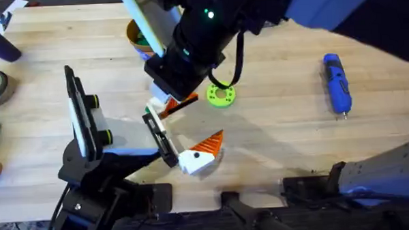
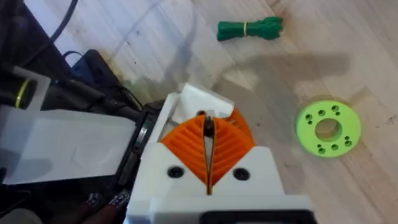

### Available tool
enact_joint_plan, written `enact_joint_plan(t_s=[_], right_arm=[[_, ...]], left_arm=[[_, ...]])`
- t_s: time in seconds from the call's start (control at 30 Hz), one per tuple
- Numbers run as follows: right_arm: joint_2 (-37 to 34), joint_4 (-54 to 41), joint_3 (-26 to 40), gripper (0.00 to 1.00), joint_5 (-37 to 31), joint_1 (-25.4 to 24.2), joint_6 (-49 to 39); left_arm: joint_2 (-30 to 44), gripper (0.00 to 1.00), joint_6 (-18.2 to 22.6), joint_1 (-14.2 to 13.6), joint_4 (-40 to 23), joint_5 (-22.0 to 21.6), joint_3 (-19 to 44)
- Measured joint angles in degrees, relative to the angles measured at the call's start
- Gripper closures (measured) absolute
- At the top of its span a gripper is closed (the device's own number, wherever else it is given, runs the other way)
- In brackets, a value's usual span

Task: Pick up the gripper from the table and insert it into the empty holder that is missing its gripper. Then pick up a screw, insert it into the mounting hole, and use the screwdriver to tighten it. Finally, clean up the table by picking up the vegetable and placing it into the bucket.

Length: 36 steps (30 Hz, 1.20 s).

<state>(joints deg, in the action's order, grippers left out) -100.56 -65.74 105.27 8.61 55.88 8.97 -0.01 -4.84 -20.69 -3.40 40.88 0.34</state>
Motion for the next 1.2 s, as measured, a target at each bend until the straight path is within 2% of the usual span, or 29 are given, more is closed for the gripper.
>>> enact_joint_plan(t_s=[1.2], right_arm=[[-1.52,-0.25,0.02,0.995,0.25,0.7,-0.9]], left_arm=[[0.0,0.006,-0.13,0.0,0.0,-0.09,0.0]])
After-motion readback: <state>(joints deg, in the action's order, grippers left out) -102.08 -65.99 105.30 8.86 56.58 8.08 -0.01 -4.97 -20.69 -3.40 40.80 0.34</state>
